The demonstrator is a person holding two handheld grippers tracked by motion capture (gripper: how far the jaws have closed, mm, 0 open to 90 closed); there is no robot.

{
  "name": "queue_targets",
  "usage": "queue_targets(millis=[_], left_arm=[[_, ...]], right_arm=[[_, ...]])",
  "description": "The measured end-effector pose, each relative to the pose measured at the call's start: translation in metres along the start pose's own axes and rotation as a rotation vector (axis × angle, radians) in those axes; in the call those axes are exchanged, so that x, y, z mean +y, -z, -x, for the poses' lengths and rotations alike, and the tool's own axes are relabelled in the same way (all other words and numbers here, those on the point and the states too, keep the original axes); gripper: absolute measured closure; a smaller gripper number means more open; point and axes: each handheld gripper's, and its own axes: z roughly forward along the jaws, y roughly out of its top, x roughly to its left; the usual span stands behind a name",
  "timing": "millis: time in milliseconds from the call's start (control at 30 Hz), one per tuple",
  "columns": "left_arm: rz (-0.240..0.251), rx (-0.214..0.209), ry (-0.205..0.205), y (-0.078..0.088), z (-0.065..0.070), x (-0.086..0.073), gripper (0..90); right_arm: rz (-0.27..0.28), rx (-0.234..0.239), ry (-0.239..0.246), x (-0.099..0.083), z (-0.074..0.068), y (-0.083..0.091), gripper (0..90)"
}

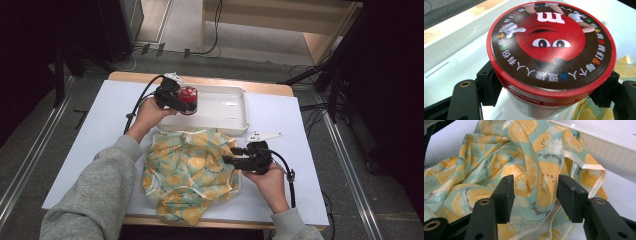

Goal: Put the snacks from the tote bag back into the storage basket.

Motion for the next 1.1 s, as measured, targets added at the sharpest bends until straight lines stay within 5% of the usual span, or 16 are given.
queue_targets(millis=[800,1100], left_arm=[[0.011,0.007,0.005,-0.026,-0.003,-0.01,26.1],[-0.026,0.011,0.01,-0.037,-0.006,-0.015,26.1]], right_arm=[[0.002,-0.001,0.002,0.0,0.001,0.0,49.2],[0.001,0.001,-0.002,0.0,0.001,0.001,49.2]])
